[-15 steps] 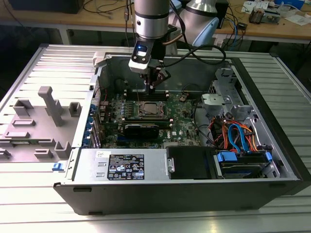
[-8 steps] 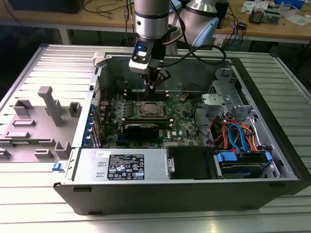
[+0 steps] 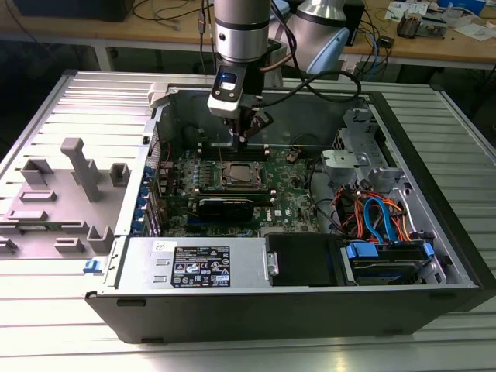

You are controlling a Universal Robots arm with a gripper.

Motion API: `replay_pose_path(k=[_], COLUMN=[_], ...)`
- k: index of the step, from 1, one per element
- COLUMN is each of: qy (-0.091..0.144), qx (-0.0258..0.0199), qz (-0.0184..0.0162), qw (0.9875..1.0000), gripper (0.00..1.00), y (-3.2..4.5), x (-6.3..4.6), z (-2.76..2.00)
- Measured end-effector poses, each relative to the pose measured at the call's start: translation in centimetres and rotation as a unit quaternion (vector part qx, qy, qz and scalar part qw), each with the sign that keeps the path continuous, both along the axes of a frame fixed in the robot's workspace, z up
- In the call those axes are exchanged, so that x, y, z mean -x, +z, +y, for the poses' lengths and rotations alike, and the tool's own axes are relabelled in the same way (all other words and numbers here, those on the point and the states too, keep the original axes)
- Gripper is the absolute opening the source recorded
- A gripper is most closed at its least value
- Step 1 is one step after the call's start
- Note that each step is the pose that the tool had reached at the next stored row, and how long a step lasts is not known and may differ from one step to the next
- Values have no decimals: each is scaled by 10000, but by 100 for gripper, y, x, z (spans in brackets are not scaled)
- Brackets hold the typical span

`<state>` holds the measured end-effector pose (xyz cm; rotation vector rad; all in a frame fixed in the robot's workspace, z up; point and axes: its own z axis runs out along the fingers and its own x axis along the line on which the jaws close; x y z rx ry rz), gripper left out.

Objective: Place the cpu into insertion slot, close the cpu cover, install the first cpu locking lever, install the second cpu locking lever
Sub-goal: 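Install the first cpu locking lever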

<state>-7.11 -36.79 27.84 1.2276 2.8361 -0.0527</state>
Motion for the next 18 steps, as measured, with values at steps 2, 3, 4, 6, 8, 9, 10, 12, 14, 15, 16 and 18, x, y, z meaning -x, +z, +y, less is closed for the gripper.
replay_pose_path(k=[2, 3, 4, 6, 8, 9, 10, 12, 14, 15, 16, 18], qy=[12, 18, 21, 32, 37, 38, 37, 38, 45, 61, 66, 70], qx=[0, 0, 0, 1, 1, 1, 0, 1, 0, 0, 1, 0], qz=[0, 0, 0, 0, 0, 0, 0, 0, 0, 0, 0, 0], qw=[10000, 10000, 10000, 10000, 10000, 10000, 10000, 10000, 10000, 10000, 10000, 10000], gripper=[11, 11, 11, 11, 11, 11, 11, 11, 11, 11, 11, 11], y=[0, 0, 0, 0, 0, 1, 0, 0, 0, 0, 0, 0], x=[0, 0, 0, 0, 0, 0, 0, 0, 0, 0, 4, 16], z=[0, 0, 0, 0, 0, 0, 0, 0, 0, 0, 0, 0])
